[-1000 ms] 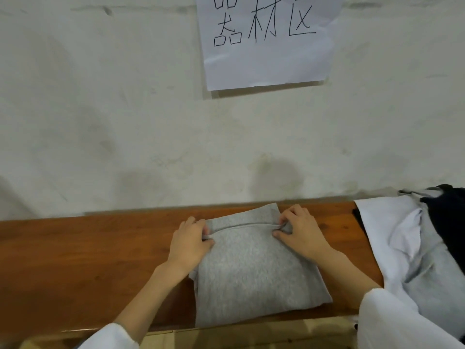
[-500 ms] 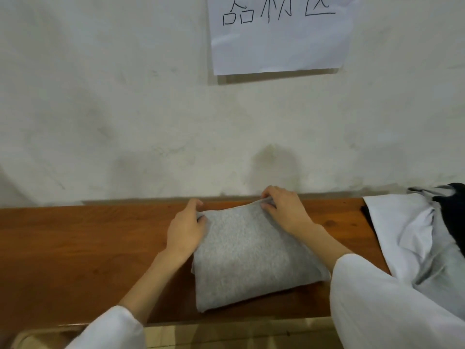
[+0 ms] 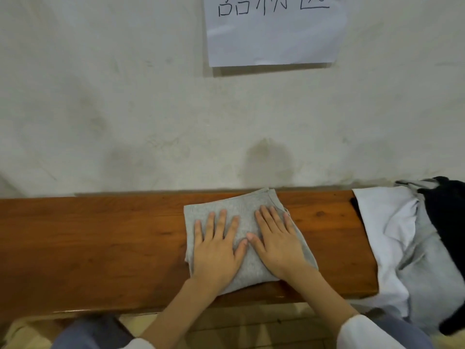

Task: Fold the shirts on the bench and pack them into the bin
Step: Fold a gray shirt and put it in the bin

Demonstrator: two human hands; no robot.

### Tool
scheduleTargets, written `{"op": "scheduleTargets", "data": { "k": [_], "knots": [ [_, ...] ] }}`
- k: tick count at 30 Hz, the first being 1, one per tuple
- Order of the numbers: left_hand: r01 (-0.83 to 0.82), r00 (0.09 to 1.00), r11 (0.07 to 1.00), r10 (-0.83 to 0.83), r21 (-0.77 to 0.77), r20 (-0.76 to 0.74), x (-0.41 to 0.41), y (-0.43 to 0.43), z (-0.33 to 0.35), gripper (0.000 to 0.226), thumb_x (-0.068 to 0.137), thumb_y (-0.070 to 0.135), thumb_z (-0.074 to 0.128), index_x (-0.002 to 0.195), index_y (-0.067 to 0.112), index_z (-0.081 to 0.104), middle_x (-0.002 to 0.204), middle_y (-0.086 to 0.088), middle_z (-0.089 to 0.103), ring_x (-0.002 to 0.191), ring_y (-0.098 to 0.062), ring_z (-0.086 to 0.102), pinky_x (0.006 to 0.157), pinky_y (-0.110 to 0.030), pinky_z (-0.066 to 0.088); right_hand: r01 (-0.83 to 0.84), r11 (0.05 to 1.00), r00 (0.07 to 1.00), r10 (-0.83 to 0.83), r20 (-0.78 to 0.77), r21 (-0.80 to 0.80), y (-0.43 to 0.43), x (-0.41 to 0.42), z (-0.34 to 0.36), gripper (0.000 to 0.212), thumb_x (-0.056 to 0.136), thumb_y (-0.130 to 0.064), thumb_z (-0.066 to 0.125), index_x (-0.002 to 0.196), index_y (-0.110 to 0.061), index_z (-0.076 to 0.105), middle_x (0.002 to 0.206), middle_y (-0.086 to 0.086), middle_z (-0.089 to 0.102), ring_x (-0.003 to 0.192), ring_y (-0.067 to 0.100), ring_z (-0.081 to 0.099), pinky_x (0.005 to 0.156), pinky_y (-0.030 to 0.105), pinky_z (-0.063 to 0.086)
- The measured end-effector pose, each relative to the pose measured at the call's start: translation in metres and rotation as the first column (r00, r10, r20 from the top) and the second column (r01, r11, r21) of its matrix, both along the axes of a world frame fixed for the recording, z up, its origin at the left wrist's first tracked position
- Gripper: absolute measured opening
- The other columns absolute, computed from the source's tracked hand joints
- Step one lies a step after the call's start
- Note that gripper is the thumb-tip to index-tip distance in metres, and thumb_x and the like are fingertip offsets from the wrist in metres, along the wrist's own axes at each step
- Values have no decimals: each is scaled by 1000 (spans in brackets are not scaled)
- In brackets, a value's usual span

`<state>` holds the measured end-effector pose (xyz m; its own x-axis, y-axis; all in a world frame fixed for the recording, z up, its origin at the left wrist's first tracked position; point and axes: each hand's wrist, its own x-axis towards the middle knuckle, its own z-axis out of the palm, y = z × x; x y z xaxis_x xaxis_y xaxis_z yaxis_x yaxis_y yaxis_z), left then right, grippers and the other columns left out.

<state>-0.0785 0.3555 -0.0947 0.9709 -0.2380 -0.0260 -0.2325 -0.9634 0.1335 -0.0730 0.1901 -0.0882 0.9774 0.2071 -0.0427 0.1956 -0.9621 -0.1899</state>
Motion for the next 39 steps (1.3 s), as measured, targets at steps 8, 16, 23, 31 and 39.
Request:
{"op": "scheduleTargets", "data": {
  "k": [8, 16, 23, 31, 39],
  "knots": [
    [-185, 962, 959, 222, -217, 162, -24, 10, 20, 53, 93, 47, 38, 132, 15, 52, 136, -12, 52, 126, -33, 47, 103, -51, 38, 328, 877, 940, -340, -30, 351, -22, -21, 25, 57, 96, -36, 45, 147, -16, 29, 154, 4, 27, 141, 22, 22, 116, 36, 20],
    [-564, 826, 784, 541, -260, -158, -56, 38, 32, 58, 88, 63, 44, 112, 10, 49, 114, -8, 51, 108, -27, 50, 90, -39, 40, 613, 695, 787, -501, -360, 374, -37, -39, 40, 63, 90, -37, 59, 139, -8, 34, 132, 8, 50, 117, 24, 51, 86, 29, 43],
    [-556, 831, 493, 327, -669, -450, -52, 40, 44, 13, 94, 28, 57, 92, 16, 52, 89, 2, 57, 86, -19, 60, 68, -30, 51, 713, 448, 701, -434, -566, 540, -33, -36, 50, 39, 87, -30, 63, 117, -9, 49, 115, 7, 54, 108, 23, 53, 86, 32, 47],
    [-652, 758, 114, 112, -750, -642, -60, -16, 70, 66, 88, 14, 65, 142, 18, 28, 121, -7, 46, 81, -16, 58, 46, -23, 54, 600, 188, 649, -683, -336, 777, -82, -104, 73, 21, 84, -16, 64, 75, -8, 46, 71, 5, 46, 69, 19, 48, 53, 24, 37],
    [-468, 772, 377, -267, -799, -577, -87, -201, 104, 57, 97, 10, 48, 145, 31, 25, 136, -9, 42, 107, -30, 56, 51, -30, 51, 559, -169, 227, -910, -347, 811, -217, -245, 81, 25, 84, -21, 67, 91, -4, 52, 83, 10, 55, 80, 26, 54, 61, 32, 43]
  ]
}}
